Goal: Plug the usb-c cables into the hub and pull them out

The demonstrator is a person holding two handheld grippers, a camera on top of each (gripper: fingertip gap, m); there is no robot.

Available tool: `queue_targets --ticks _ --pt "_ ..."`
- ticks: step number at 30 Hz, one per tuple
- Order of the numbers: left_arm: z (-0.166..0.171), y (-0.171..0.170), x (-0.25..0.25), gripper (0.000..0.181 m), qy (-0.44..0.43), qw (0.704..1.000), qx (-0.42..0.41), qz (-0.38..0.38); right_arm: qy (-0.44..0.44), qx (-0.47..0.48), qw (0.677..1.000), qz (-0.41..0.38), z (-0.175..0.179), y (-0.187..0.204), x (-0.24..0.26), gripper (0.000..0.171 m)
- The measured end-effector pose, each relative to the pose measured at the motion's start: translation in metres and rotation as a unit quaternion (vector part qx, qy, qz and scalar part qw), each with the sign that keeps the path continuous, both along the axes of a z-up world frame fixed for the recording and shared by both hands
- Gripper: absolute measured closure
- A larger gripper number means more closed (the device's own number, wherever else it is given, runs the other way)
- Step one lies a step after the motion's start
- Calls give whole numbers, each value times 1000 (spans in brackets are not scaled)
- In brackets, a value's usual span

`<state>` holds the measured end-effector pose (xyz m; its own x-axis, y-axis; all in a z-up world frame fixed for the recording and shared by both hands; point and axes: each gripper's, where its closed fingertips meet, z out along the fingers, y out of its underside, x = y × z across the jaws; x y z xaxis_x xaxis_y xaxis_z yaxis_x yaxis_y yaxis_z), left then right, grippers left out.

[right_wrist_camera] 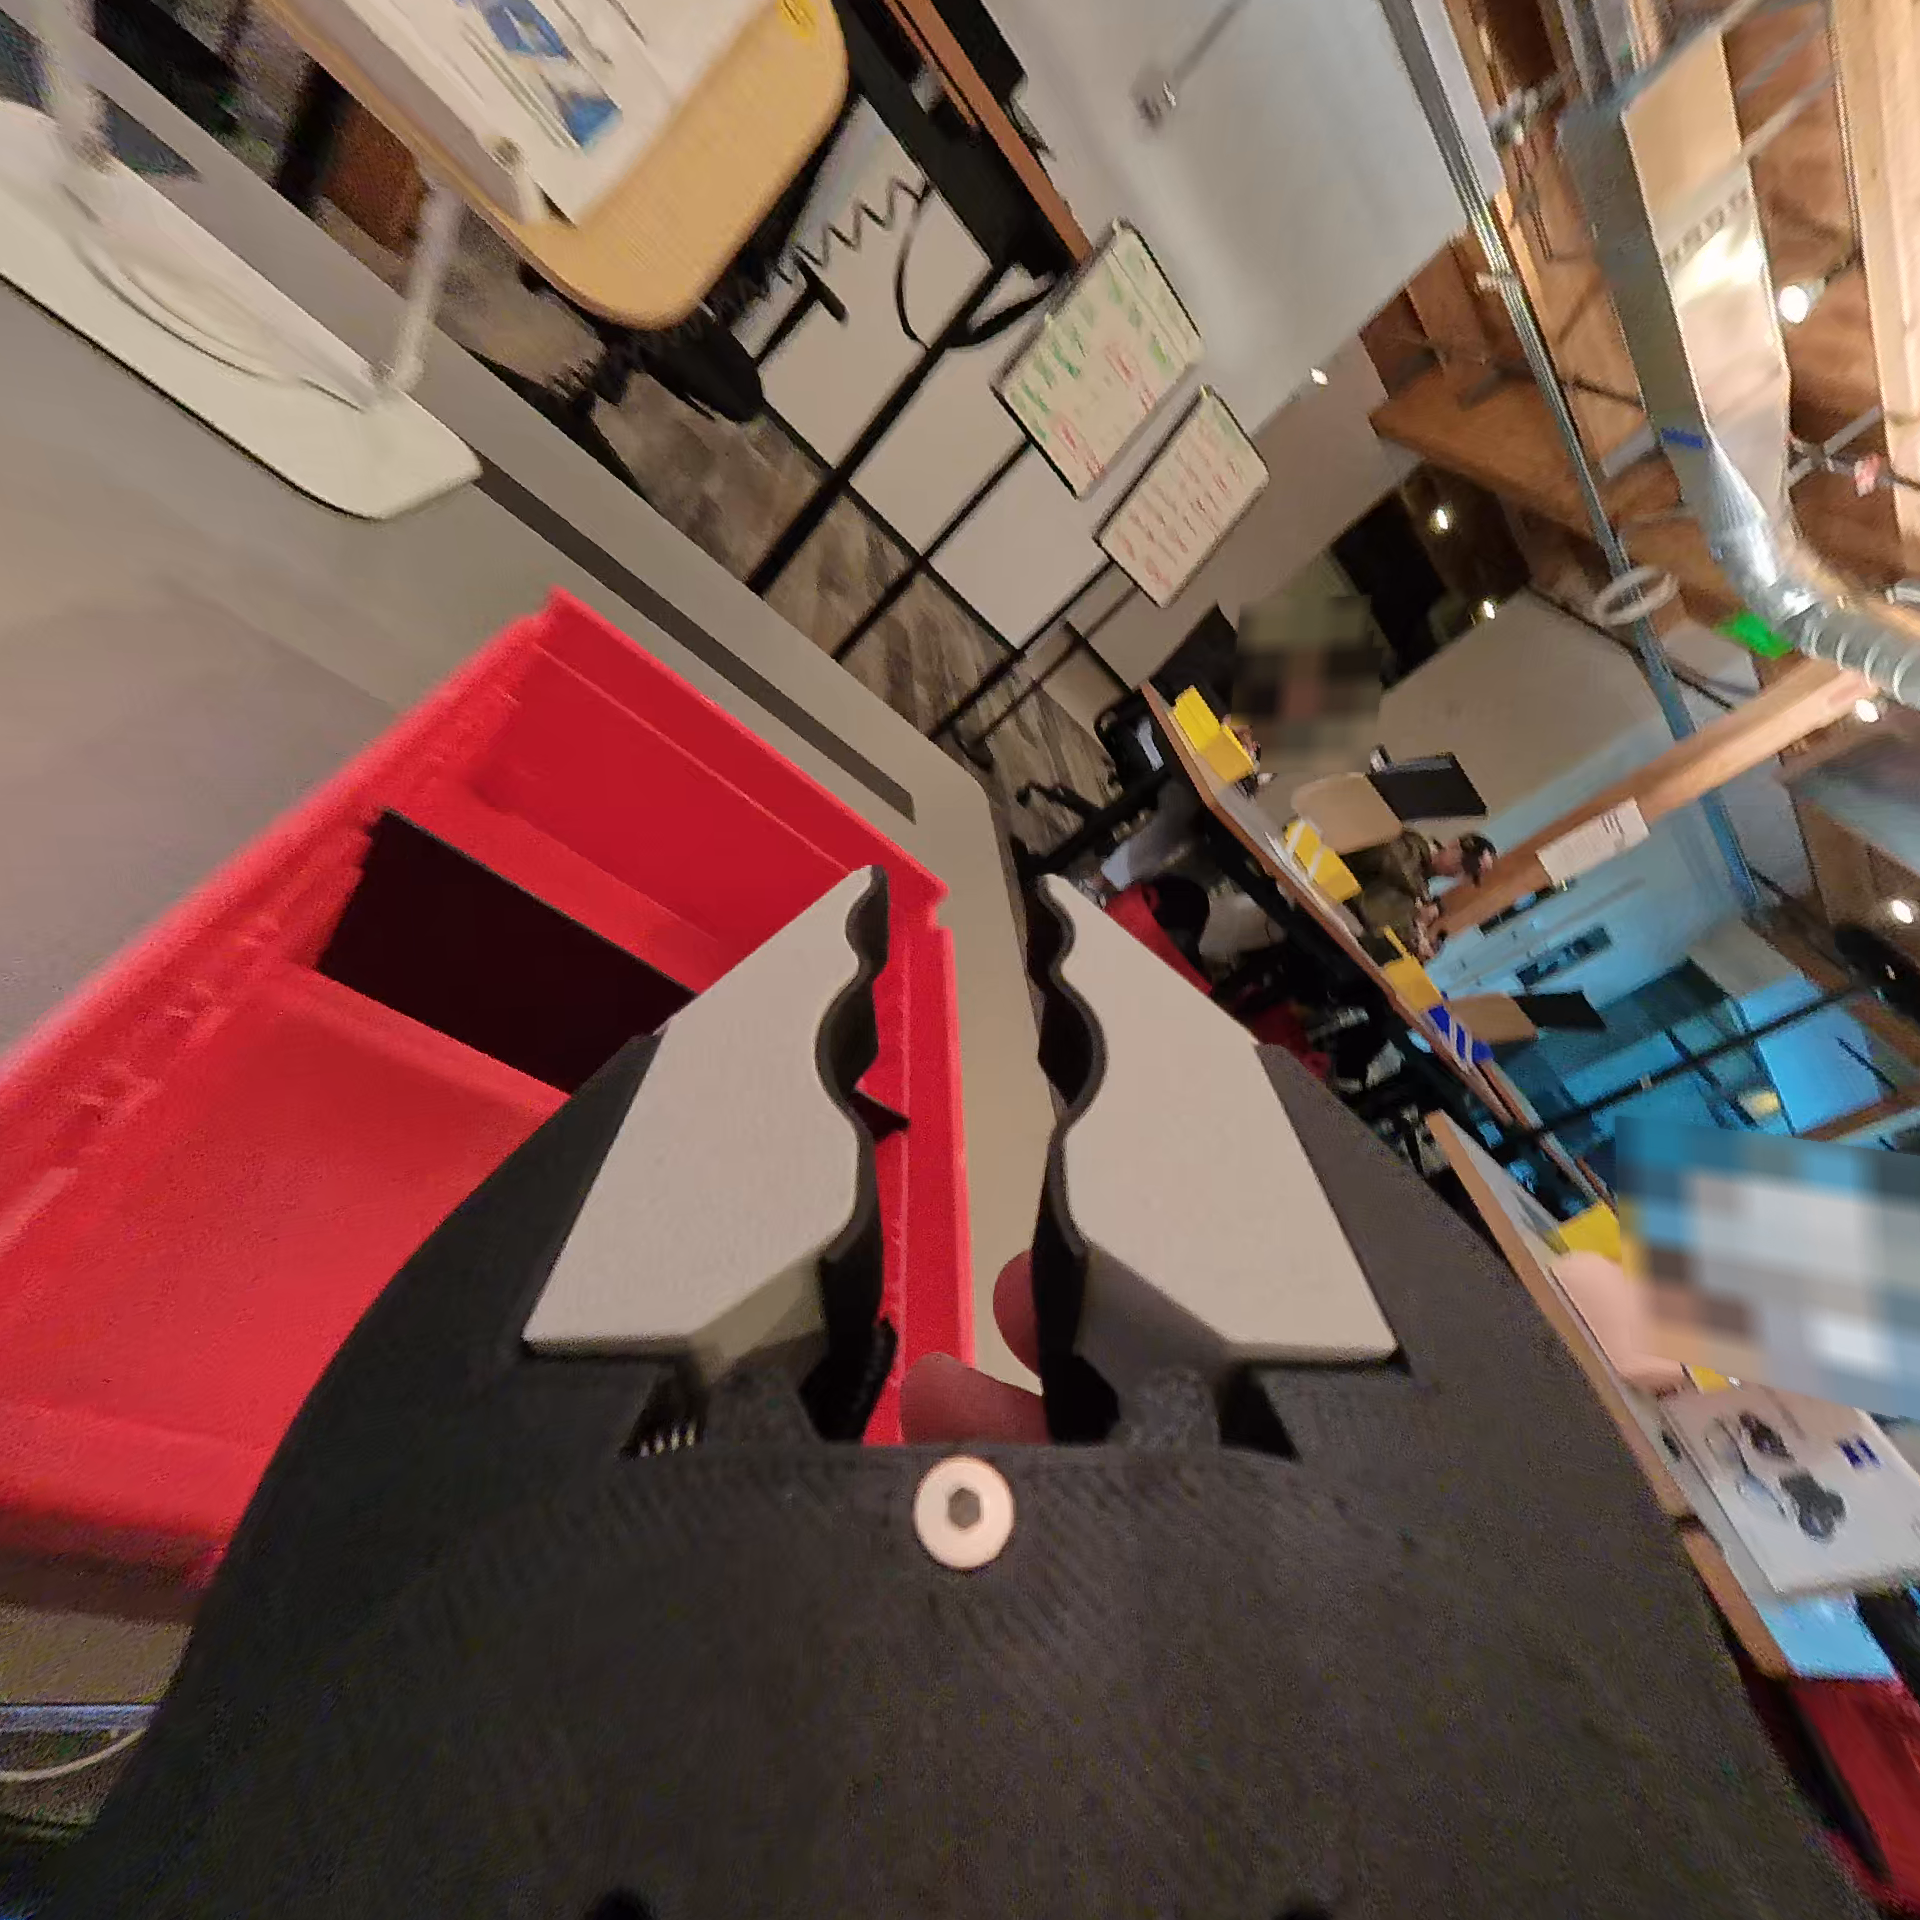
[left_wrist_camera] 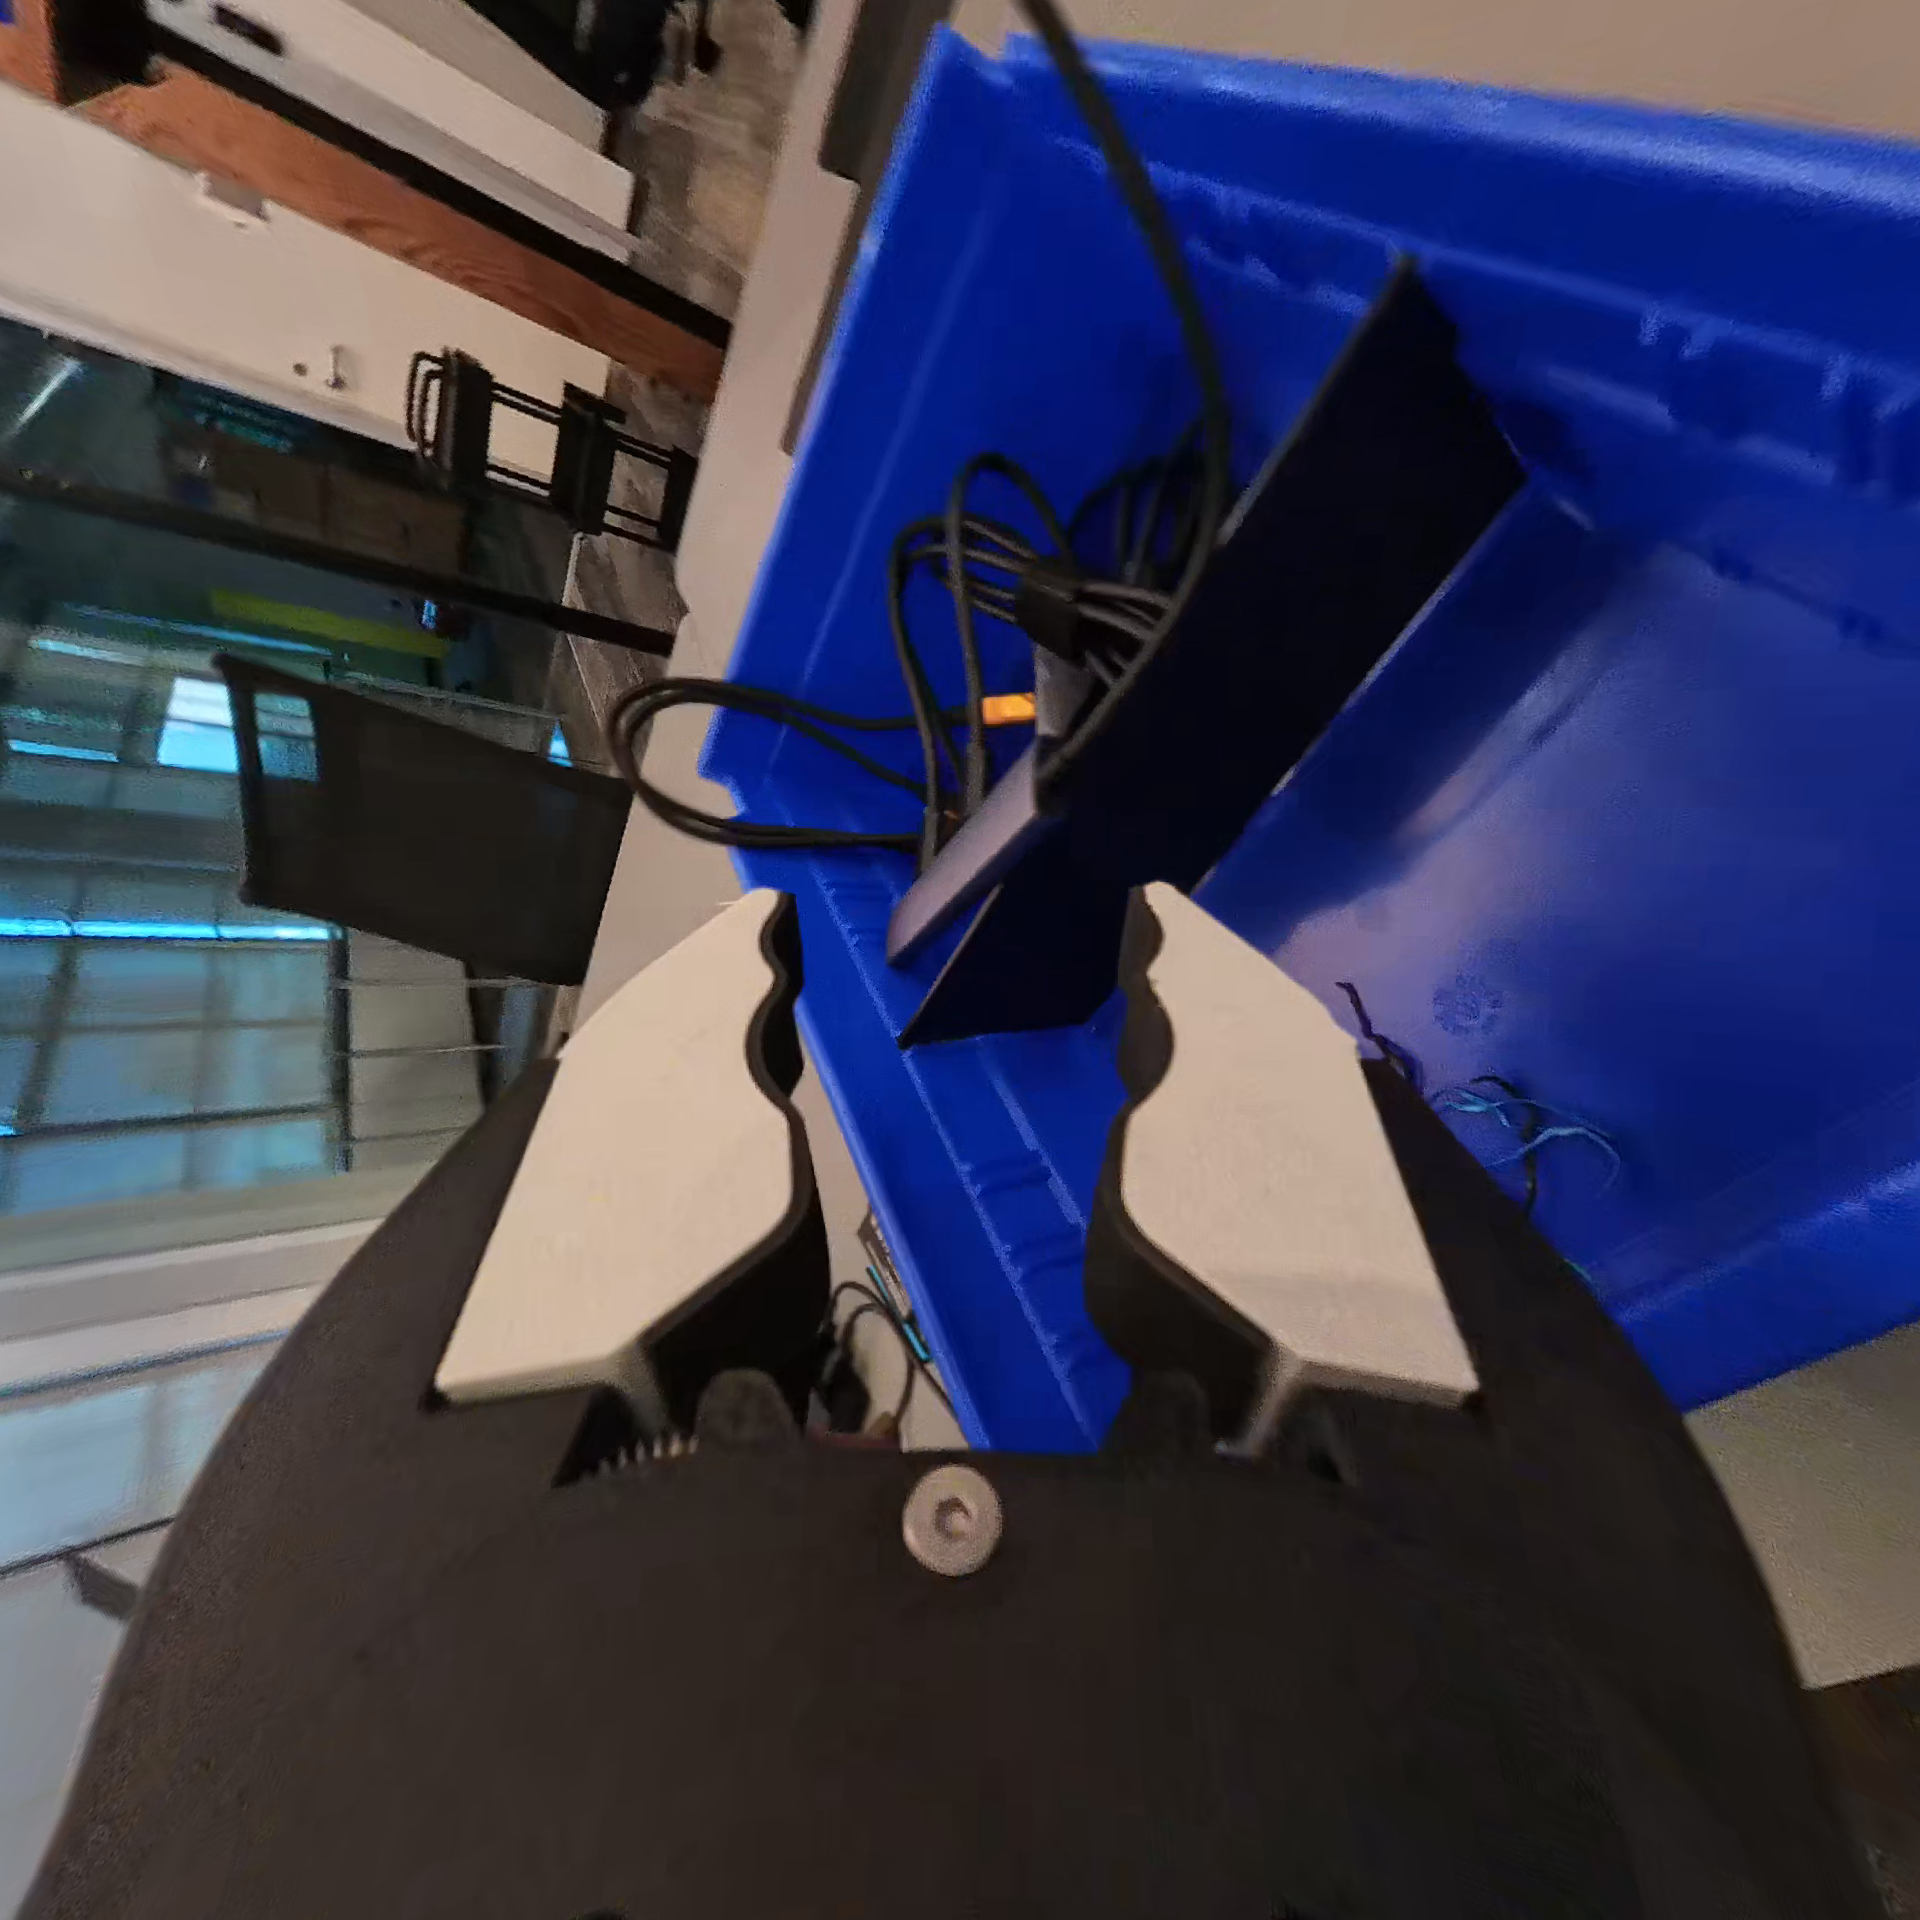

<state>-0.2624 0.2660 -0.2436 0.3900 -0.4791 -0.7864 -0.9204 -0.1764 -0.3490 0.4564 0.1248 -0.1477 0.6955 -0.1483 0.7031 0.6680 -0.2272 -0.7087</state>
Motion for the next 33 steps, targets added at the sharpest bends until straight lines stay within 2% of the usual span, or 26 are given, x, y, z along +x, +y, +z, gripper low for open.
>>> queue_targets --ticks 5,10,14,17,33 --pt "-24 17 3 131 88 996 -1 -6 -19 -7 998 60 -6 6 -51 150" --pt "-25 32 6 151 97 995 27 -9 -22 -16 995 98 -16 11 -83 152" --pt "-31 37 3 156 125 992 31 -10 -22 -17 993 116 -20 13 -97 154" --pt "-36 36 5 171 127 991 31 -15 -22 -19 992 126 -23 14 -105 154" --pt "10 40 18 172 48 992 111 -18 -14 -20 989 149 -27 12 -119 156"
